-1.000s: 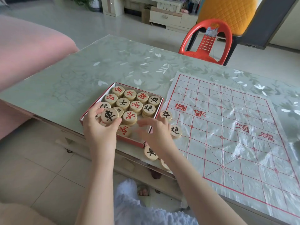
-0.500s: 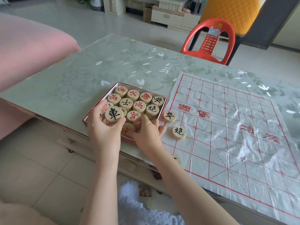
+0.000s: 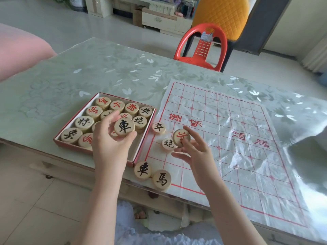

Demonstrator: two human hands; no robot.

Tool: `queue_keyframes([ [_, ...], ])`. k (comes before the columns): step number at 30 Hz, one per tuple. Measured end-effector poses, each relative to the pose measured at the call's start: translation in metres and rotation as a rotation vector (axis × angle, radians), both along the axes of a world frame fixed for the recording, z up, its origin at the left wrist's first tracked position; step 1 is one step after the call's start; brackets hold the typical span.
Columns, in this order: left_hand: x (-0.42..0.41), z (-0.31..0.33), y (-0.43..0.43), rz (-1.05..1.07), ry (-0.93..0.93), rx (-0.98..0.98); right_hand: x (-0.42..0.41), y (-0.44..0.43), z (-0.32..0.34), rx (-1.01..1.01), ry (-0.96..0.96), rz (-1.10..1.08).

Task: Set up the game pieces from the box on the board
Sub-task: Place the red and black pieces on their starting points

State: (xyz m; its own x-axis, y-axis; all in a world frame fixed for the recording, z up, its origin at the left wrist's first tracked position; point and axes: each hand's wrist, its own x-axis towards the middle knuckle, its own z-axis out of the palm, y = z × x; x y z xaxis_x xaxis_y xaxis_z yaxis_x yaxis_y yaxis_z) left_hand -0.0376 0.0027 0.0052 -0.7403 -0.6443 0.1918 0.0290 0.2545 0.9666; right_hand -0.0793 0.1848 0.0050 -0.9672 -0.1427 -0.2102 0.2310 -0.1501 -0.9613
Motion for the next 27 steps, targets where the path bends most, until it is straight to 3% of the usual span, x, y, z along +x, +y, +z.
queue_keyframes([
  [7,-0.018,0.001,0.032,-0.171,-0.019,-0.144,-0.013,0.036,0.0,-0.036,0.027,-0.151],
  [19,-0.09,0.006,0.1,-0.355,-0.07,-0.292,-0.035,0.073,-0.002,-0.089,0.016,-0.196],
  [22,-0.096,-0.008,0.105,-0.386,-0.139,-0.436,-0.04,0.081,-0.003,-0.116,0.004,-0.209],
  [27,-0.099,-0.015,0.098,-0.398,-0.201,-0.425,-0.044,0.09,-0.001,-0.131,-0.007,-0.232],
])
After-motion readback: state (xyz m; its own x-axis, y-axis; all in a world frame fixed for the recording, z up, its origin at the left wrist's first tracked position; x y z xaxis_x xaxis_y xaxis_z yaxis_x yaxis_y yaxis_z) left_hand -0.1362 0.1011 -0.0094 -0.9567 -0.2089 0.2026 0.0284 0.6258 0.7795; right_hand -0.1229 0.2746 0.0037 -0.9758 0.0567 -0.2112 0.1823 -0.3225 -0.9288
